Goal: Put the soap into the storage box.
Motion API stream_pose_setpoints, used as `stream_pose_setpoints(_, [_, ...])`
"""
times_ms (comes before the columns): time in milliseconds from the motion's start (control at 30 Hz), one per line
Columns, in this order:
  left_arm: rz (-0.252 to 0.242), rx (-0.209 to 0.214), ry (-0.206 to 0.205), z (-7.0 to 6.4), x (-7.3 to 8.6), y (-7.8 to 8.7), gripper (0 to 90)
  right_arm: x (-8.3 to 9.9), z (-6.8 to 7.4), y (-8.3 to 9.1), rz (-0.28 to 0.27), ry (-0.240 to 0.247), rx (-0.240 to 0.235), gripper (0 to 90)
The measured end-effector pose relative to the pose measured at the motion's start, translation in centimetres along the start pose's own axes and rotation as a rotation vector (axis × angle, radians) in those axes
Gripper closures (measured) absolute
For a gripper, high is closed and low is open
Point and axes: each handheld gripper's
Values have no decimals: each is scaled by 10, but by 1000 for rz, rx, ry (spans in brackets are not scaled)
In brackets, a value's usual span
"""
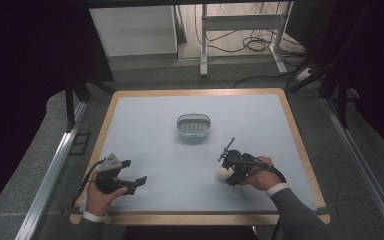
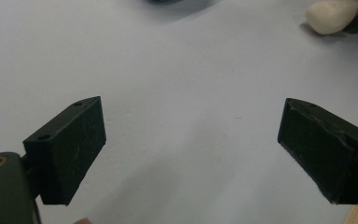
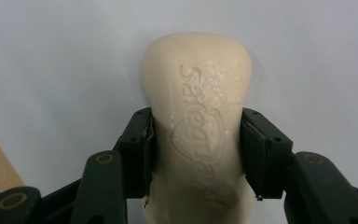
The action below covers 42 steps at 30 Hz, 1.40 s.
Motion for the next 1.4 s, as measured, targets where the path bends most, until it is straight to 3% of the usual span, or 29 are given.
stream_pose_setpoints(533, [0,2,0,0,0,0,82,-6,-19,26,-47,-16,13,489])
stream_pose_setpoints(933, [0,2,0,0,0,0,82,-20,-39,34,-89,-26,19,489])
stream_pose_setpoints(1400, [5,4,5,0,0,-1,83,-31,-52,39,-123,-29,29,489])
Point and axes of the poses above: each handheld gripper's, and its own axes: y roughly backward along the jaws, x roughly out of its underside, z roughly to its left, and after that the axes turned 12 degrees about x, right-handed
